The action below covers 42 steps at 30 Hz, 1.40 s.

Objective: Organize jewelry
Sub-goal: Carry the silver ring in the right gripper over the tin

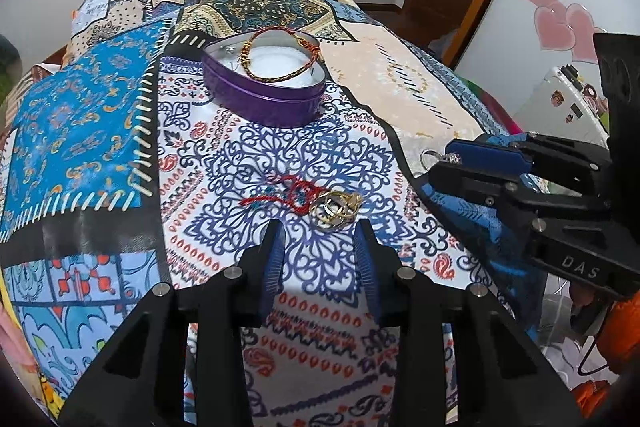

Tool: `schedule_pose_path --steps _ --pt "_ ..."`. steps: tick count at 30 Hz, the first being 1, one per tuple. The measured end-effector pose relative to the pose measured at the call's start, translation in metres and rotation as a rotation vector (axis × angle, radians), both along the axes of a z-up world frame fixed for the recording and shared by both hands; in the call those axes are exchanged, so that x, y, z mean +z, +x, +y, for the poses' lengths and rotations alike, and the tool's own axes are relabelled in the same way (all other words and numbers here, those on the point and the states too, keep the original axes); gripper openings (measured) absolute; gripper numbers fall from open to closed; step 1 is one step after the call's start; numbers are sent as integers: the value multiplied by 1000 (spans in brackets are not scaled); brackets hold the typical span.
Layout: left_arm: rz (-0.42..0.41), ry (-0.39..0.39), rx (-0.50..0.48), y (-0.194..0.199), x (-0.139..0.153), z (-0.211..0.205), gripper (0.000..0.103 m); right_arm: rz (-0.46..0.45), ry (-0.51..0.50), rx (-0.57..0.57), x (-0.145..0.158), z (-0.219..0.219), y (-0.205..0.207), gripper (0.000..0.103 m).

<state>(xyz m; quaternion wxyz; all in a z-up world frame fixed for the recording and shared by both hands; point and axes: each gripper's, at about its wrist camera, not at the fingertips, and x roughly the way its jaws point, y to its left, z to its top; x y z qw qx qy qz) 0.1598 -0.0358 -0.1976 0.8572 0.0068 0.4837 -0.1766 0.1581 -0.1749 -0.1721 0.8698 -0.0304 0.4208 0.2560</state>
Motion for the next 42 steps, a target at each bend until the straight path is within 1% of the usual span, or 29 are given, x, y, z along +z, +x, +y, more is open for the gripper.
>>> schedule_pose_path --steps 1,3,8,11,13,23,35,42 --pt "2 -2 -3 1 -1 -1 35 0 2 0 0 0 0 25" --pt "7 -1 -12 4 -3 -4 28 2 5 0 -1 -1 1 25" --pt "-4 21 -9 8 -6 -10 25 1 7 -3 -1 -5 2 25" --pt "-8 23 -7 8 -6 -11 22 -2 9 -6 1 -7 2 25" --pt "-11 23 -9 7 -4 -11 17 -4 10 -7 2 -8 2 25" --pt "-49 22 7 -1 9 -3 17 -22 24 -9 10 -6 2 25" --pt "-145 3 61 -4 41 18 17 -65 34 -5 25 3 5 25" --pt "-189 -15 98 5 58 31 17 -105 52 6 38 15 12 25"
